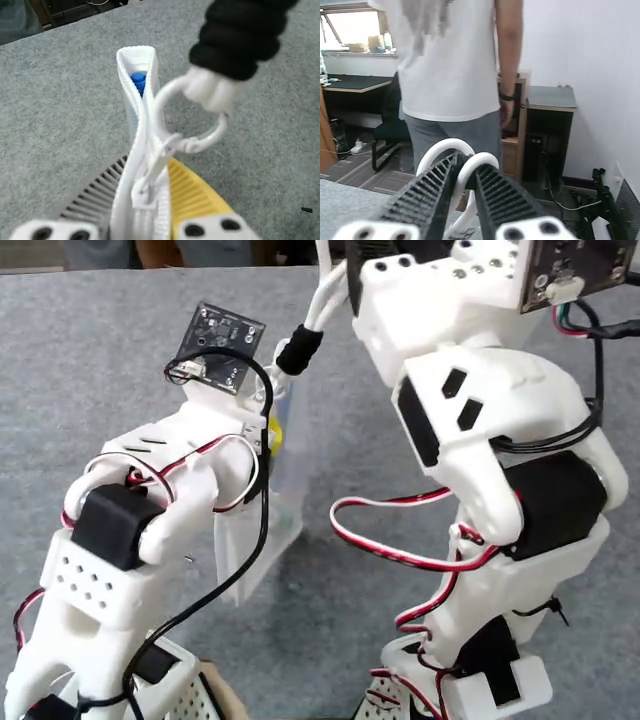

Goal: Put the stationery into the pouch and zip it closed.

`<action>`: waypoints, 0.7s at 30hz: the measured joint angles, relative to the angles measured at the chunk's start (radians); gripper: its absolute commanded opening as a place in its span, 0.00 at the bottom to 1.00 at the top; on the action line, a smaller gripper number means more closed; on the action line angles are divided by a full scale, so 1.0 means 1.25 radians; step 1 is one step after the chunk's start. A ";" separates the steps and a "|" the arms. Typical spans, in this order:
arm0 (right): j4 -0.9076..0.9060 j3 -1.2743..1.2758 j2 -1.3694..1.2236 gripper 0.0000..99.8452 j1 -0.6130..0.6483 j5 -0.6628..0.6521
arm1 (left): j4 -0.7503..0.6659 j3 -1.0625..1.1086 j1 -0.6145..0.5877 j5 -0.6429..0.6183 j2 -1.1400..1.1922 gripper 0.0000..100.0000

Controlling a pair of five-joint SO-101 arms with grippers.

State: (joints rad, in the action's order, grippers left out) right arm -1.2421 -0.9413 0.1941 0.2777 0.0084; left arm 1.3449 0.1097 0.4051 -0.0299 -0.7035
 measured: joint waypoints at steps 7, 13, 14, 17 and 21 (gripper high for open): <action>0.000 0.071 0.000 0.01 -0.069 0.000 | 0.034 -0.045 0.000 0.000 0.000 0.03; 0.000 0.183 0.000 0.01 -0.160 0.000 | 0.038 -0.045 0.000 0.000 0.002 0.03; 0.000 0.206 0.000 0.01 -0.178 0.000 | 0.039 -0.045 0.001 0.000 0.004 0.03; 0.000 0.285 0.000 0.01 -0.231 0.001 | 0.039 -0.045 0.004 0.000 0.004 0.03; 0.000 0.390 0.000 0.01 -0.279 0.001 | 0.039 -0.045 0.006 0.000 0.004 0.03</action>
State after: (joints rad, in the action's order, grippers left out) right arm -1.2421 -0.4534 0.1941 -0.0706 0.0100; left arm 1.3940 0.0529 0.4127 -0.0299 -0.6989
